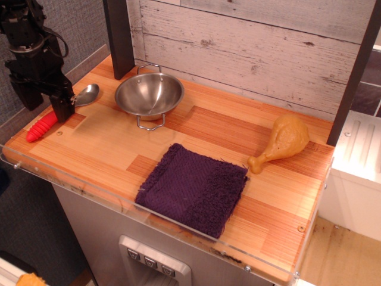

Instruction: Put the red spoon on the purple dish cloth.

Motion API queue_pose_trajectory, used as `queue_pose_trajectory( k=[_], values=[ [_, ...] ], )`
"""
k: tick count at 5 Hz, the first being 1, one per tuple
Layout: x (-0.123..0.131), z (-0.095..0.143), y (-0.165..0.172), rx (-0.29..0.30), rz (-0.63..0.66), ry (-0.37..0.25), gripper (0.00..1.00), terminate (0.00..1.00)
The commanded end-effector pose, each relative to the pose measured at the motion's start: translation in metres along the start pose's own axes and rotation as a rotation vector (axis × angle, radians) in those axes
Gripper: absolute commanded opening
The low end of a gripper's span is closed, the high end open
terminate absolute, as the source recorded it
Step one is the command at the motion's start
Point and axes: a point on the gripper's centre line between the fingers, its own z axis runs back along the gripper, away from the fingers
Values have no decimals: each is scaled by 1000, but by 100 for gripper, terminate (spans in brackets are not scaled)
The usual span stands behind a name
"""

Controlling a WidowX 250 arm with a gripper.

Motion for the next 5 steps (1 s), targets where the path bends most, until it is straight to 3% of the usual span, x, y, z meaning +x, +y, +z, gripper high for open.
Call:
queue_pose_trajectory(
  k=[1, 3, 4, 5],
  values=[
    [6, 0, 5, 30, 6, -14, 100, 0],
    [4, -9, 4, -3, 36, 7, 100, 0],
    [4, -3, 4, 1, 45, 1, 0, 0],
    [1, 11, 6, 10, 47, -8, 0, 0]
  ],
)
